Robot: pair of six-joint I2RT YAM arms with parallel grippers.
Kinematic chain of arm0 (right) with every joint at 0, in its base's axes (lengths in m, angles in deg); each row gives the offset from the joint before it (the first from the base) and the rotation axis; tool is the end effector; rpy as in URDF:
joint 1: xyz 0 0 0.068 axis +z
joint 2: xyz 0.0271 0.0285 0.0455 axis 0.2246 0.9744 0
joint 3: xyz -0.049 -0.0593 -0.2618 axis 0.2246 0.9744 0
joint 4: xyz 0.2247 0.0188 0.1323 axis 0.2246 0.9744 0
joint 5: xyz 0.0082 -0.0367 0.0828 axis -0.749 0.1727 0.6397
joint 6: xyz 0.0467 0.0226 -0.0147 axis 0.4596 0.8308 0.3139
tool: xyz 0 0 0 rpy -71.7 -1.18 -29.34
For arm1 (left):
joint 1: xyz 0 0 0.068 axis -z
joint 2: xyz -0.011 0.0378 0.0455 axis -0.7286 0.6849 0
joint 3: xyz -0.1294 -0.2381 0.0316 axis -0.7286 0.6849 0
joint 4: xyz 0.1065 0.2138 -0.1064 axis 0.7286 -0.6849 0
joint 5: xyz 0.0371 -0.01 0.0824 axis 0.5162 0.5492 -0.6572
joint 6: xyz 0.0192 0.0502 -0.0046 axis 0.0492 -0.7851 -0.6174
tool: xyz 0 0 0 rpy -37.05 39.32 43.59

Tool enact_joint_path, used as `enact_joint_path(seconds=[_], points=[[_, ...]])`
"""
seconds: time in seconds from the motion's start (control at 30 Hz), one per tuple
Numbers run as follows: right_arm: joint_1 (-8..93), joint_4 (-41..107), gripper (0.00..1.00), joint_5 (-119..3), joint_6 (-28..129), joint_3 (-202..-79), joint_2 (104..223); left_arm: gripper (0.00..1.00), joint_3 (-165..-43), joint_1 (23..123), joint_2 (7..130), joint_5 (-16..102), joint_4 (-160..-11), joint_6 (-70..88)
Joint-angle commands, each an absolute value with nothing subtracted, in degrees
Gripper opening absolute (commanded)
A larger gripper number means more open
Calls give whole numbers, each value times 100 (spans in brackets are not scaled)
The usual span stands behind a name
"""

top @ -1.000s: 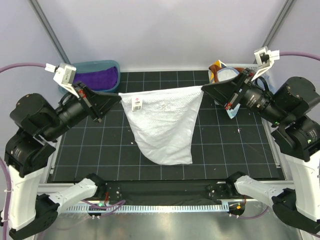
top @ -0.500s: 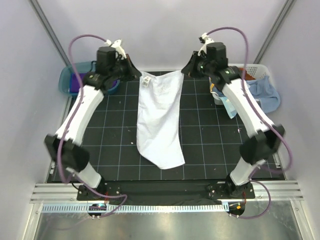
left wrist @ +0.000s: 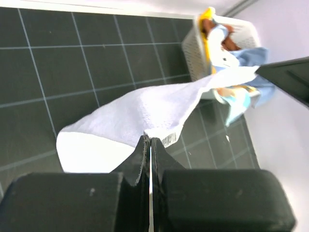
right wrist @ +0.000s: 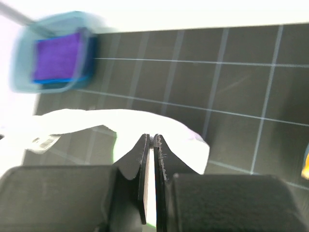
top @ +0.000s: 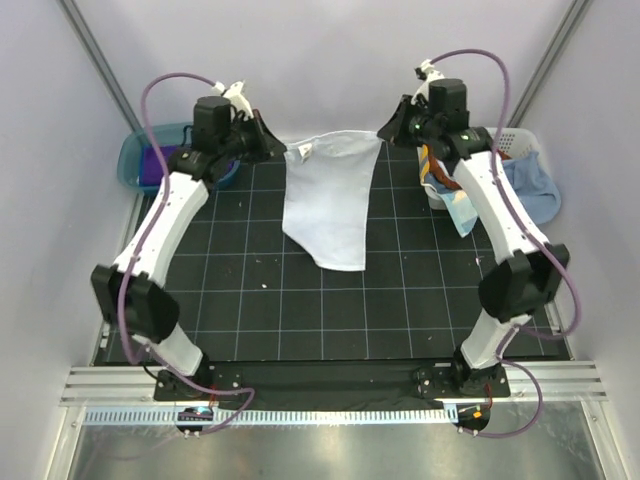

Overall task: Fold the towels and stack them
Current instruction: Flatten out the crumpled towel

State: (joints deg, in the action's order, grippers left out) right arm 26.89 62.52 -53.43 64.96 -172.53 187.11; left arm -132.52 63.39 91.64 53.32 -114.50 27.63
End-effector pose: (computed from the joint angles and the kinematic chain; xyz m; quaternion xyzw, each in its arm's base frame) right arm 0.4105 0.1095 0.3938 -0.0017 0.8489 0.2458 0.4679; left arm 0.3797 -0.1250 0.3988 -0.0162 0.8355 -0.3363 0.4342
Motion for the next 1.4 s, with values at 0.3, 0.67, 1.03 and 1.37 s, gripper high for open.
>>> enact_joint_path(seconds=[0.3,0.67,1.03,1.37], points=[[3196,6311,1,-4771,6513,-16149,15699,0,-11920,6382,6020,6109,-11381,2504],[4198,6837,1,-5139,6776,-16456,14756,0,-12349,6400,5069,6558,-12032,2618],[4260,6961,1,-5438,6602,-16545,14896,0,-12580,6400,5244,6093,-12322,2688],[3102,6303,1,-5449,6320,-16710,17038,0,-12322,6163,7176,5776,-10954,2802]])
